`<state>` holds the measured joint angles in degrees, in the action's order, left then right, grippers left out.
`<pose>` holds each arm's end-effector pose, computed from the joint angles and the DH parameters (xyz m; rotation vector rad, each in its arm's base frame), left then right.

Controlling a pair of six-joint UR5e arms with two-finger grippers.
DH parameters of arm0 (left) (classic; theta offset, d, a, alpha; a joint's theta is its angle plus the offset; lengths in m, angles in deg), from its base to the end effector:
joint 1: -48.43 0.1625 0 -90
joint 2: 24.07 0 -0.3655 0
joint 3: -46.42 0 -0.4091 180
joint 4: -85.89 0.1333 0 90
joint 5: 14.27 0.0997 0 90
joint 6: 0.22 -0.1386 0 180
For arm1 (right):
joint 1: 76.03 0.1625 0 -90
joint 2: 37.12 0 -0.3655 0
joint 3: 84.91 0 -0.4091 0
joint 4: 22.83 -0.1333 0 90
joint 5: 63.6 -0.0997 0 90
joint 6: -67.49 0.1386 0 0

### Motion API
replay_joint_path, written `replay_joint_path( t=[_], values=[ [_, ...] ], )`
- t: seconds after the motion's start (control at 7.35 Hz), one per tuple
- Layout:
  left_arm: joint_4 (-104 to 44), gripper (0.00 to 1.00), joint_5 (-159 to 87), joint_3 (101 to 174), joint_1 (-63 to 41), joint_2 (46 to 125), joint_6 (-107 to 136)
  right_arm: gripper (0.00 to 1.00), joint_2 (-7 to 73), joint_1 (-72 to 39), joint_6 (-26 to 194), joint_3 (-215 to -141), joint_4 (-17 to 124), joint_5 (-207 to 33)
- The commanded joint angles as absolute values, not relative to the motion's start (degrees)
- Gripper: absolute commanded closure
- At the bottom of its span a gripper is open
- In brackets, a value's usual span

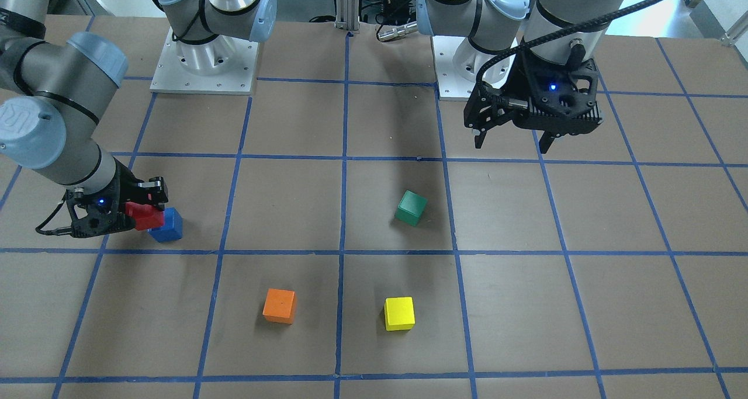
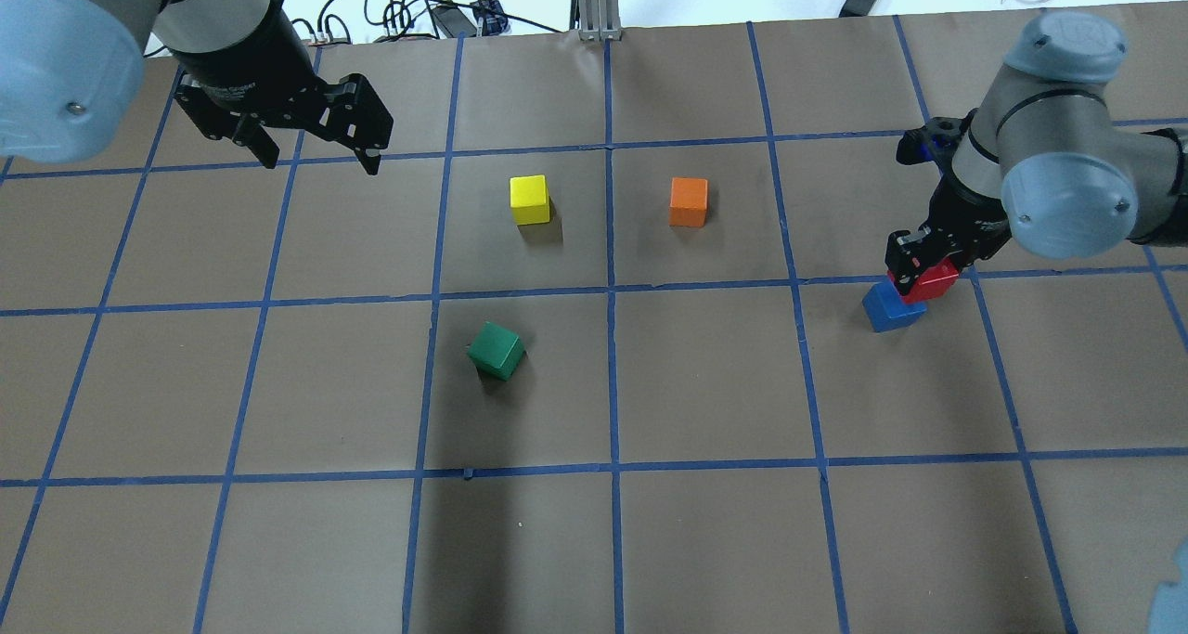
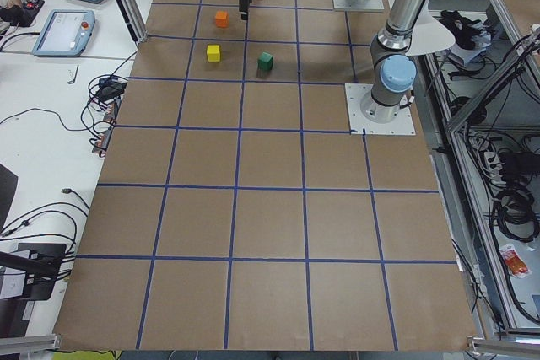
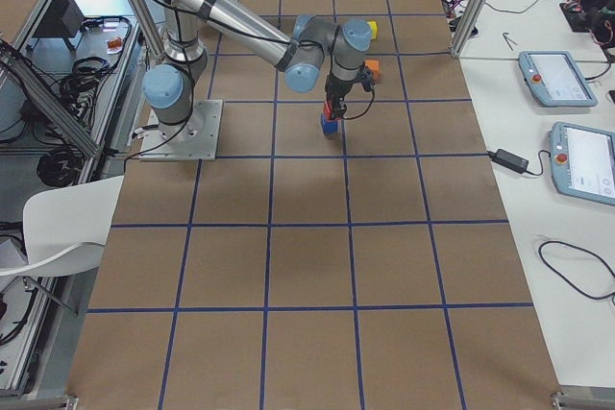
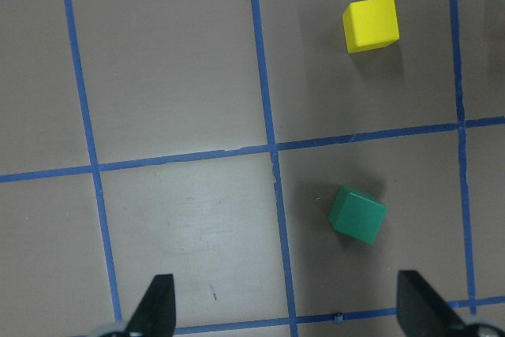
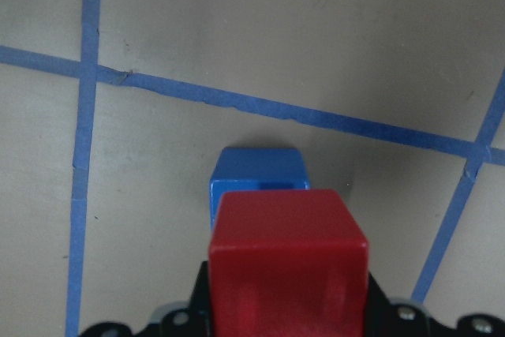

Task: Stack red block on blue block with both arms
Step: 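Lower the red cube onto the blue cube with the right gripper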

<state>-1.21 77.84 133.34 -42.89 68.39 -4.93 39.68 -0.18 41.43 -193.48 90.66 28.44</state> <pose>-0.1404 -0.5297 0.4000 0.1614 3.0974 -0.0936 -0.0002 -0.5259 0.1515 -0.3274 3.0995 0.2309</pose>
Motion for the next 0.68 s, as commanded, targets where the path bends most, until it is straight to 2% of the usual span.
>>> replay_joint_path(
  t=[0.0, 0.54],
  values=[
    [-1.12, 0.0, 77.84, 133.34, -42.89, 68.39, -4.97, 1.0, 39.52, -0.18, 41.48, -193.81, 91.6, 28.24],
    [-1.12, 0.0, 77.84, 133.25, -42.89, 68.56, -4.97, 1.0, 38.9, -0.18, 41.57, -194.25, 91.51, 27.98]
  ],
)
